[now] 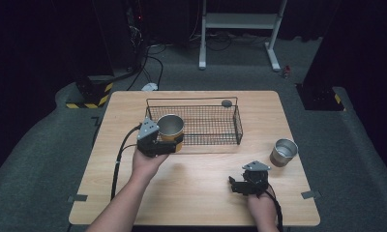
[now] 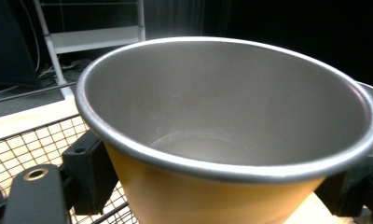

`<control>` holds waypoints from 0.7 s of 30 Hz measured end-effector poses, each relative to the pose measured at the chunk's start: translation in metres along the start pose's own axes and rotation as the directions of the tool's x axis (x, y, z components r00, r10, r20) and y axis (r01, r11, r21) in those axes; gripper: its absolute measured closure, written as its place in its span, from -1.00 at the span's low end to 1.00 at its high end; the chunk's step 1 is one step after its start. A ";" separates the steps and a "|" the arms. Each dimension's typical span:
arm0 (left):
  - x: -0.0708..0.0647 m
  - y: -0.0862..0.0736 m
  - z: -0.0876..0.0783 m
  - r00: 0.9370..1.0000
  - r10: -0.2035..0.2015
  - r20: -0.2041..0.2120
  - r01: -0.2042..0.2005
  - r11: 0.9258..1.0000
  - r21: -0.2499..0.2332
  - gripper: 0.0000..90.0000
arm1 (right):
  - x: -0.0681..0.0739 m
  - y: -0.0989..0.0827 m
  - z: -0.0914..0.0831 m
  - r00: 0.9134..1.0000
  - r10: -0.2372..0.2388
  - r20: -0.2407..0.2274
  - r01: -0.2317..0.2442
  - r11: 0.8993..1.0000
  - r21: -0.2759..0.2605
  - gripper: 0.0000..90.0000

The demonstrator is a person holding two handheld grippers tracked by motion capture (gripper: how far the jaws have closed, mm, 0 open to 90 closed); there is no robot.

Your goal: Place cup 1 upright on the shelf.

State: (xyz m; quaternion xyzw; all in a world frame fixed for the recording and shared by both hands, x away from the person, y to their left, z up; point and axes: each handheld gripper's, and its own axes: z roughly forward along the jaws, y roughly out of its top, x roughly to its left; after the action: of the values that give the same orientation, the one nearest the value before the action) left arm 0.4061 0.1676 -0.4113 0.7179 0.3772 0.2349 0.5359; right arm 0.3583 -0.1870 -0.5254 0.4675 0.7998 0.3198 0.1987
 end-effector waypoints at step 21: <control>0.010 0.008 0.010 0.999 -0.019 -0.026 0.018 1.000 -0.013 -0.65 | 0.000 0.000 0.000 1.000 0.004 0.000 -0.004 1.000 0.001 -0.80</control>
State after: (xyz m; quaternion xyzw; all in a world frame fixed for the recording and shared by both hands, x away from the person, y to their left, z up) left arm 0.4221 0.1685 -0.4074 0.7079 0.3893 0.2414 0.5376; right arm 0.3581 -0.1867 -0.5253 0.4694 0.7990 0.3196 0.1977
